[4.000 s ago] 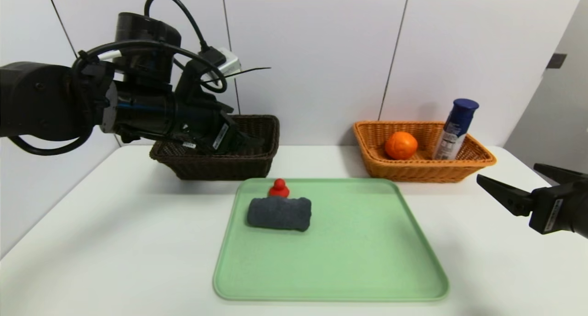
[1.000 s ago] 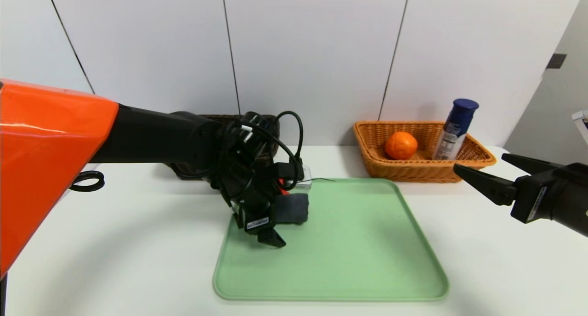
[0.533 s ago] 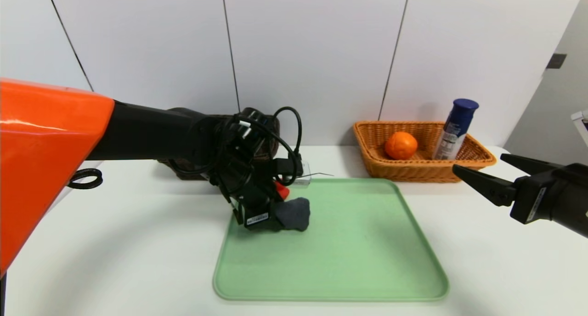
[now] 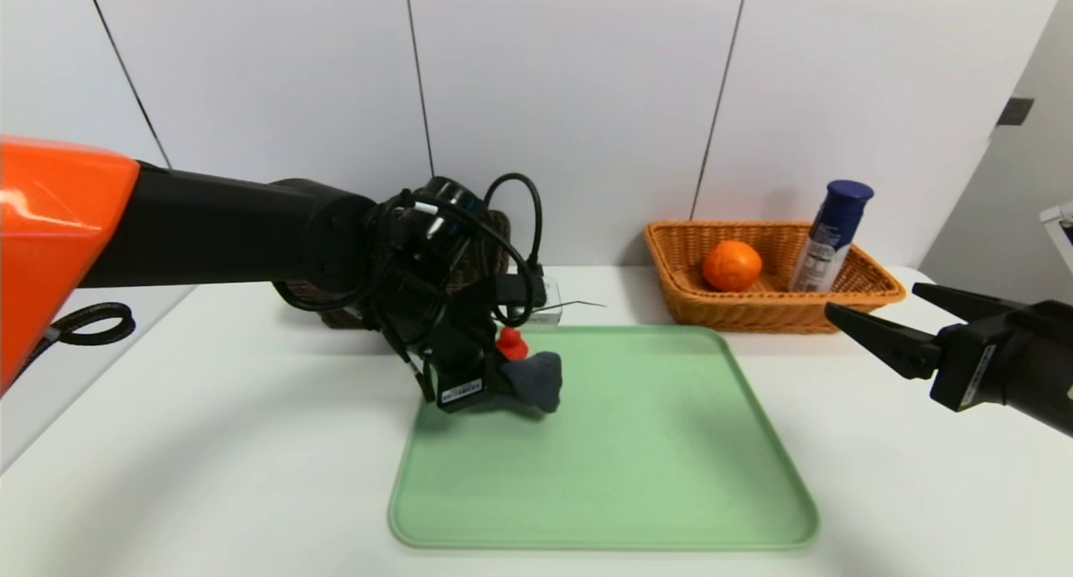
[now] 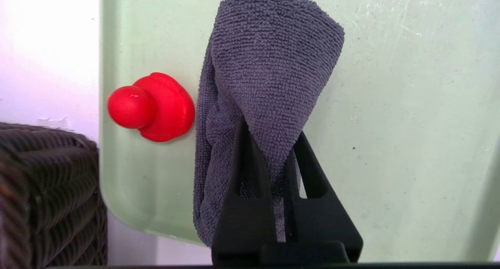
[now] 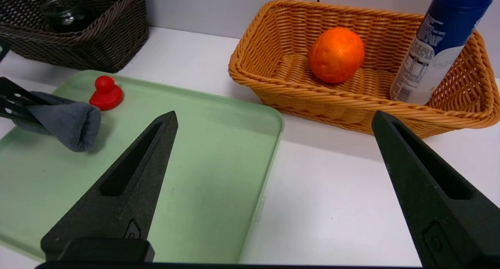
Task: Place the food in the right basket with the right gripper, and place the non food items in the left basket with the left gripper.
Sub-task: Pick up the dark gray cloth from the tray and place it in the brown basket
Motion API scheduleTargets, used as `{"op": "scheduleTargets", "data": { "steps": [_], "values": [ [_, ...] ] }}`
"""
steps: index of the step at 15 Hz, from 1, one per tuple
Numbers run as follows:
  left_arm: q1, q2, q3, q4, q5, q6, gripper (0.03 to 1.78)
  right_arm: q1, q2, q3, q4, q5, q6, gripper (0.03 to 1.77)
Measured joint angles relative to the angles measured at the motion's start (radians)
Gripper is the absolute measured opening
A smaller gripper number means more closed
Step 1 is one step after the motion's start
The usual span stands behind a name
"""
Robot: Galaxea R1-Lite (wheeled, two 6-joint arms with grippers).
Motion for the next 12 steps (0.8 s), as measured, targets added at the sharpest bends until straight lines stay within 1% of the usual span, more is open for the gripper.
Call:
{"op": "scheduleTargets", "data": {
  "steps": [5,7,9,11,12],
  "values": [
    [-0.001,-0.09,-0.003,0.001,-0.003,-0.044,0.13,0.0,0.0,-0.002,0.0,0.0,-0.003,1.71],
    [0.0,-0.136,0.0,-0.001,-0.001,-0.087,0.13,0.0,0.0,-0.003,0.0,0.0,-0.006,1.71],
    [0.006,-0.164,-0.031,-0.03,0.012,-0.177,0.13,0.0,0.0,-0.005,0.0,0.0,-0.009,1.71],
    [0.038,-0.177,-0.058,-0.094,0.04,-0.267,0.13,-0.001,0.0,-0.006,0.0,0.0,-0.011,1.71],
    [0.063,-0.179,-0.062,-0.134,0.043,-0.296,0.13,-0.001,0.0,-0.006,0.0,0.0,-0.012,1.71]
  ]
}}
